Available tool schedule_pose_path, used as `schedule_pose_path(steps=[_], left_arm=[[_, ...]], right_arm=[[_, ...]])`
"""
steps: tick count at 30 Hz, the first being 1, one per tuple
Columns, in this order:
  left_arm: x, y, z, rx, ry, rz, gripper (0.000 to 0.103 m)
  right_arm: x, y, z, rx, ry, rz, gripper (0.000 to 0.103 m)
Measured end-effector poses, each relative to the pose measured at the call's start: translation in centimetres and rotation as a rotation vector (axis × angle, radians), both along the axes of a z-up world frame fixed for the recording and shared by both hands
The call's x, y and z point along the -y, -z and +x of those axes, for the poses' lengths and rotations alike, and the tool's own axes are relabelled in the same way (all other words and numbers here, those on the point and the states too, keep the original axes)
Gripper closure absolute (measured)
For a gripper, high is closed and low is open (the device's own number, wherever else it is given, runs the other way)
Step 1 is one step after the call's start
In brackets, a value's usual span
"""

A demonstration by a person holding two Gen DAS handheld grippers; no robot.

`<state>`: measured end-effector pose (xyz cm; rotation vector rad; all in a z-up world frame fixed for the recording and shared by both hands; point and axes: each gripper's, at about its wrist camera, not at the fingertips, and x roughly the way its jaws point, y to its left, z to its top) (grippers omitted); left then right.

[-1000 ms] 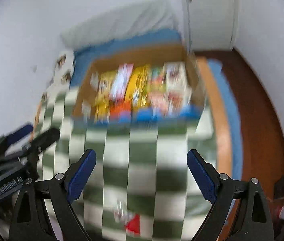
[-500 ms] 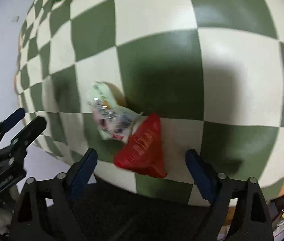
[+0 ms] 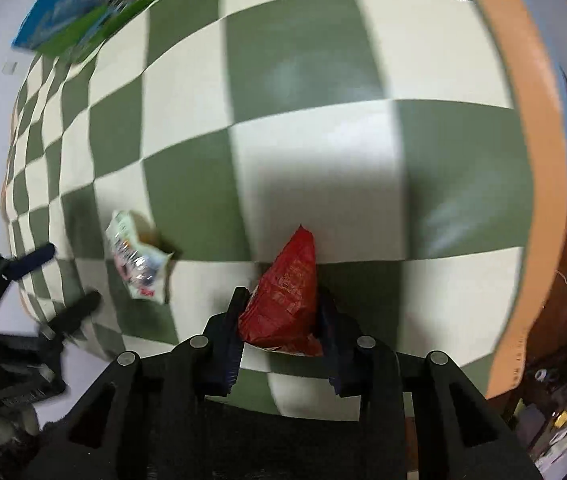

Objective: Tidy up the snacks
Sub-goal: 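Grasp the small white packet with left tool while right tool grasps red packet, then carry both packets into the cardboard box and open both tools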

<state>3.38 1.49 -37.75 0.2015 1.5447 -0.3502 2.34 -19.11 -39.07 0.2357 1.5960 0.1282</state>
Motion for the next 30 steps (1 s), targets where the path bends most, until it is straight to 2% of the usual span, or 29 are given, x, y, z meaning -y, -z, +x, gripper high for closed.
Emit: schedule_pose_path(steps=[5, 6, 7, 11, 15, 19, 24, 30], left_arm=[[3.0, 1.9, 0.5, -0.008, 0.057, -0.005, 0.015], [3.4, 2.2, 0.6, 0.007, 0.058, 0.003, 0.025], [3.6, 2.3, 0.7, 0.011, 0.056, 0.014, 0.043], [2.7, 2.4, 0.7, 0.012, 0.001, 0.007, 0.042], [-0.7, 2.4, 1.5, -0.001, -0.133, -0.005, 0.042], [-3.3, 3.3, 1.9, -0.066, -0.270, -0.072, 0.040], [-4.3, 3.4, 2.0, -0.064, -0.284, -0.065, 0.041], [-3.7, 1.9, 2.1, -0.047, -0.290, -0.074, 0.043]], right_arm=[[1.8, -0.2, 0.0, 0.004, 0.035, 0.004, 0.067], [2.1, -0.1, 0.1, 0.003, 0.042, 0.009, 0.067], [2.1, 0.0, 0.0, 0.002, 0.049, 0.013, 0.067], [2.9, 0.5, -0.3, -0.002, 0.103, 0.048, 0.066], [4.0, 0.8, -0.5, -0.011, 0.149, 0.077, 0.061], [4.0, 1.0, -0.9, -0.010, 0.155, 0.065, 0.058], [2.7, 1.3, -1.0, -0.002, 0.123, 0.023, 0.058], [1.6, 0.8, -1.2, 0.021, 0.090, 0.001, 0.066]])
